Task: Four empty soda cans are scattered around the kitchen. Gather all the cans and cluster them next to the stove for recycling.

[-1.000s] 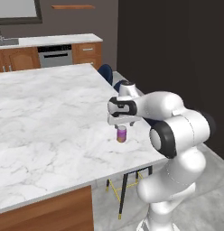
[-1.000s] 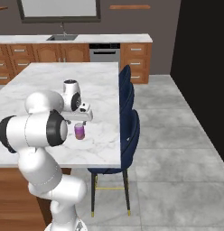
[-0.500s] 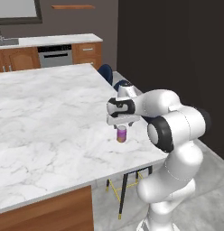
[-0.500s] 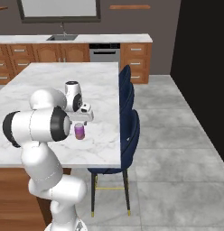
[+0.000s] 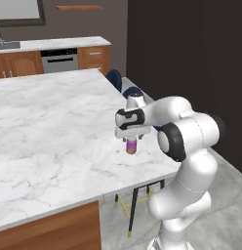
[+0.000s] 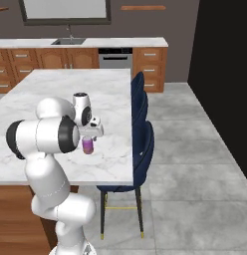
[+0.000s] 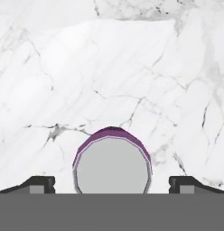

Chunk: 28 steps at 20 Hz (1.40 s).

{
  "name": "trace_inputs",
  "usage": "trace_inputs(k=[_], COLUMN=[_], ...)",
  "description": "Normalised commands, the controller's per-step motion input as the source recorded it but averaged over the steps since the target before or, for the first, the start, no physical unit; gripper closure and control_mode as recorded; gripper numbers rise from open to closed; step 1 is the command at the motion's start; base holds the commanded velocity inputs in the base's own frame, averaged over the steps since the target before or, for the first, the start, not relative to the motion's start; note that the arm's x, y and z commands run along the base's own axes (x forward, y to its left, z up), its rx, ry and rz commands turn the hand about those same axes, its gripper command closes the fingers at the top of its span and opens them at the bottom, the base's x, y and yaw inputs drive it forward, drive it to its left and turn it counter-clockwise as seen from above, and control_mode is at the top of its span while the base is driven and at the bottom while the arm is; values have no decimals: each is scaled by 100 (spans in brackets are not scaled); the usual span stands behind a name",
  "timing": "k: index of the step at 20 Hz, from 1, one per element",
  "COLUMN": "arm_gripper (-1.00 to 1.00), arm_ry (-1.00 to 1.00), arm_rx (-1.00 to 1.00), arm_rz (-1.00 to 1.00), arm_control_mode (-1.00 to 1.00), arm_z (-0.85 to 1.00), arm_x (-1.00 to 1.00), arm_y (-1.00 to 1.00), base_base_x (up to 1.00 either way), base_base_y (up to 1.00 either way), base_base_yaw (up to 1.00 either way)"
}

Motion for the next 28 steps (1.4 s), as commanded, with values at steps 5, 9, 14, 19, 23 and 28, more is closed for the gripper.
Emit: trace_inputs(k=[5,9,14,19,23,28], arm_gripper=[-100,-100,-100,-100,-100,-100], arm_ry=[0,0,0,0,0,1], arm_rx=[0,0,0,0,0,0], arm_rz=[0,0,0,-1,-1,-1], arm_control_mode=[-100,-100,-100,-100,-100,-100], arm_z=[-11,-10,-10,-10,-10,-8], arm_x=[7,5,2,0,0,0], arm_y=[1,0,0,0,0,0], base_base_x=[0,0,0,0,0,0], base_base_y=[0,0,0,0,0,0], base_base_yaw=[0,0,0,0,0,0])
